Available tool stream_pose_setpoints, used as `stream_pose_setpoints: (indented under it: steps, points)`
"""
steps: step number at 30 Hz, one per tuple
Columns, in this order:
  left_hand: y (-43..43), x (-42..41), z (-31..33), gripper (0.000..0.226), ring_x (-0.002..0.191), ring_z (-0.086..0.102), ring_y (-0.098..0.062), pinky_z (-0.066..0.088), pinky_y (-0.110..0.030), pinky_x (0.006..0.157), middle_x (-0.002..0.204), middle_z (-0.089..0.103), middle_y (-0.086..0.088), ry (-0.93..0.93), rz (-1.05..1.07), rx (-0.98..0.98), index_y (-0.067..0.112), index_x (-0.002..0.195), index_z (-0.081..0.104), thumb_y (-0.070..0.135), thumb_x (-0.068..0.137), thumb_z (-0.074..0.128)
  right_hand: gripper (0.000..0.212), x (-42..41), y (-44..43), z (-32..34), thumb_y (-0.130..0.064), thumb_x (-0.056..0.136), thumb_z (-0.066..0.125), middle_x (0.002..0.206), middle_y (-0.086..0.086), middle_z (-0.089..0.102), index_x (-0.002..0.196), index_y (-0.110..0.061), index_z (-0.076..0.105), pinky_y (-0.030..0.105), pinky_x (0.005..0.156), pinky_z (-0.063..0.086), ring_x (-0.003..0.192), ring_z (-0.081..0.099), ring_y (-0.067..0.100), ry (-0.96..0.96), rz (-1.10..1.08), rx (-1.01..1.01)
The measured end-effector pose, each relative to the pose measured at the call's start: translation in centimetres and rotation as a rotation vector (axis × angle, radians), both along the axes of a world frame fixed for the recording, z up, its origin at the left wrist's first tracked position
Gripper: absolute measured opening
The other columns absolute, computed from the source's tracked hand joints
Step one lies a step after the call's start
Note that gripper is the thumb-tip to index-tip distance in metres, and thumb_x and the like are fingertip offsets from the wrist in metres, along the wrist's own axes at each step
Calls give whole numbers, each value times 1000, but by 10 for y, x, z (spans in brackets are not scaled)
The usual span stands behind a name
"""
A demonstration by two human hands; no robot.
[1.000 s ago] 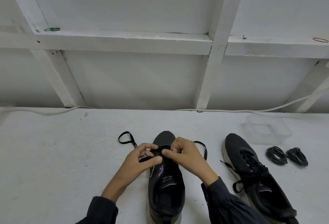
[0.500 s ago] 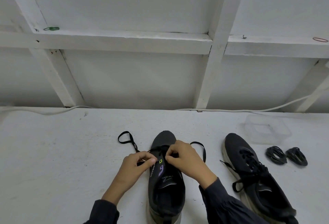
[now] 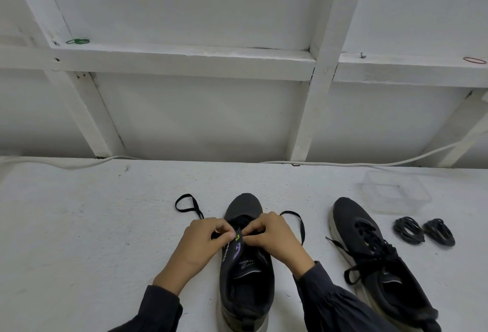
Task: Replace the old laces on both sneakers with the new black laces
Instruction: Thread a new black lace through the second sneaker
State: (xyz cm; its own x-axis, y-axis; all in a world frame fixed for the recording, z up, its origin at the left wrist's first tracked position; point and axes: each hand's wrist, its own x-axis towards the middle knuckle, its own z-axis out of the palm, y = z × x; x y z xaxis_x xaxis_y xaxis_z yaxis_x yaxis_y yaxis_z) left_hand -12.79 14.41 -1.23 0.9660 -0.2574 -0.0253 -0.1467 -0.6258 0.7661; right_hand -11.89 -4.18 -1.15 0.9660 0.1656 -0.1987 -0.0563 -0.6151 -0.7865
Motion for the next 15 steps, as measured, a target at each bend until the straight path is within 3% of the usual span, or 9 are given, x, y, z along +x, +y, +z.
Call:
stream_pose_setpoints:
  steps: [7,15]
  points:
    - [-2,12,12,15,81,63,1,42,-10,70,79,69,18,9,-79,187,37,75,68,29,87,67,12,-2,1,-4,-14,72,83,58,-27,62,82,-21,81,27,75,49,65,58,-6,4,-23,146]
    - [1,16,9,21,68,57,-2,42,-18,66,73,67,7,67,-68,65,32,88,57,18,84,71,18,-1,2,-6,-14,72,83,58,-27,60,74,-32,78,31,76,49,70,57,1,0,-31,137]
